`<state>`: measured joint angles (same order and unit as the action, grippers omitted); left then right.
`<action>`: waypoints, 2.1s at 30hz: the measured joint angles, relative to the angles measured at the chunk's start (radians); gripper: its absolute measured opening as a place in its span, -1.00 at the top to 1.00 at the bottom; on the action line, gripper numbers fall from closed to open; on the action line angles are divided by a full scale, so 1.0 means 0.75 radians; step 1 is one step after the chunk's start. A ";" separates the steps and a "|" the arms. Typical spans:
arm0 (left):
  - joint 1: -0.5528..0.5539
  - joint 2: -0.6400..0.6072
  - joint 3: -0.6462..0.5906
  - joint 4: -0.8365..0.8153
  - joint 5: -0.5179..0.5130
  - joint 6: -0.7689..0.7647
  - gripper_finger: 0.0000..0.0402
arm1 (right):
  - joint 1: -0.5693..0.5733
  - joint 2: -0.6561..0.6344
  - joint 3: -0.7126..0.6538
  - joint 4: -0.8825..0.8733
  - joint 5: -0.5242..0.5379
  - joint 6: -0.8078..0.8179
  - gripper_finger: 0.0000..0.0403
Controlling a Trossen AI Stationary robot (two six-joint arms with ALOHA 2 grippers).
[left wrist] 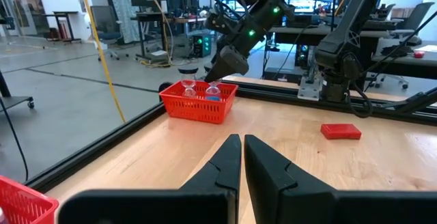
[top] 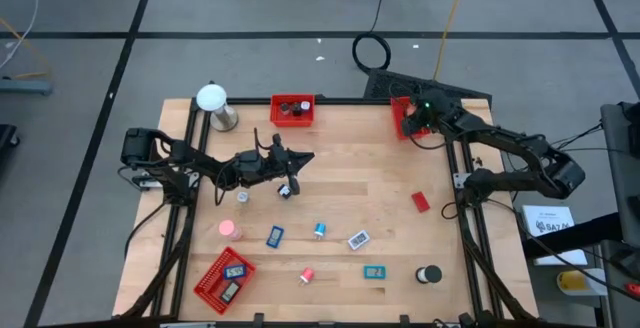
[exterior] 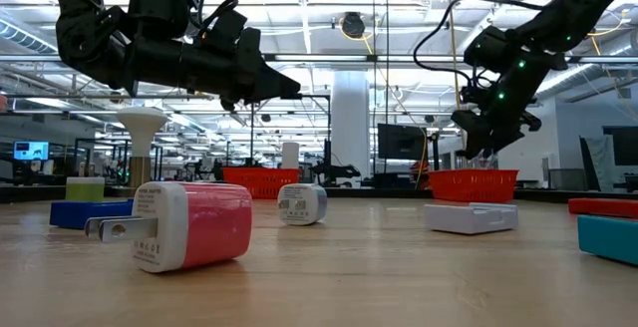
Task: Pick & Place Office items
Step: Put the blue hourglass into the top right red basket, then adjust the top right red basket
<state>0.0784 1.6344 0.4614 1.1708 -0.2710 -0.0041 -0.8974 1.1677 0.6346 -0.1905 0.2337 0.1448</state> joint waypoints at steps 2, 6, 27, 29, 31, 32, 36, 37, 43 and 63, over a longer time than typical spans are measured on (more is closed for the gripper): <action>-0.001 0.000 0.000 0.000 0.000 0.000 0.88 | 0.000 0.012 0.000 0.000 0.001 0.000 -0.02; 0.000 0.000 0.000 0.000 0.000 0.000 0.88 | 0.000 0.054 0.000 0.029 0.002 -0.010 -0.01; -0.001 -0.001 0.000 0.000 0.000 0.000 0.88 | 0.003 -0.008 0.000 0.070 0.106 -0.040 -0.35; 0.000 0.000 0.000 0.000 0.000 0.000 0.88 | 0.004 -0.051 0.001 0.062 0.105 -0.044 -0.36; -0.001 0.000 0.000 0.000 0.000 0.000 0.88 | 0.004 -0.103 0.000 0.047 0.104 -0.045 -0.35; 0.000 0.000 0.000 0.000 0.000 0.000 0.88 | 0.005 -0.133 0.000 0.034 0.102 -0.043 -0.34; 0.000 0.000 0.000 0.000 0.000 0.000 0.88 | 0.041 -0.263 0.000 -0.028 0.103 -0.036 -0.23; 0.000 0.000 0.000 0.000 0.000 0.000 0.88 | 0.053 -0.295 0.001 -0.066 0.104 -0.034 -0.18; 0.000 0.000 0.000 0.000 0.000 0.000 0.88 | 0.080 -0.392 0.001 -0.424 0.109 0.137 0.35; 0.000 0.000 0.000 0.000 0.000 0.000 0.88 | 0.036 -0.133 -0.036 -0.485 0.351 0.330 0.96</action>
<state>0.0784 1.6342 0.4614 1.1706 -0.2710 -0.0044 -0.8707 1.0679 0.6075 -0.5545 0.4970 0.3921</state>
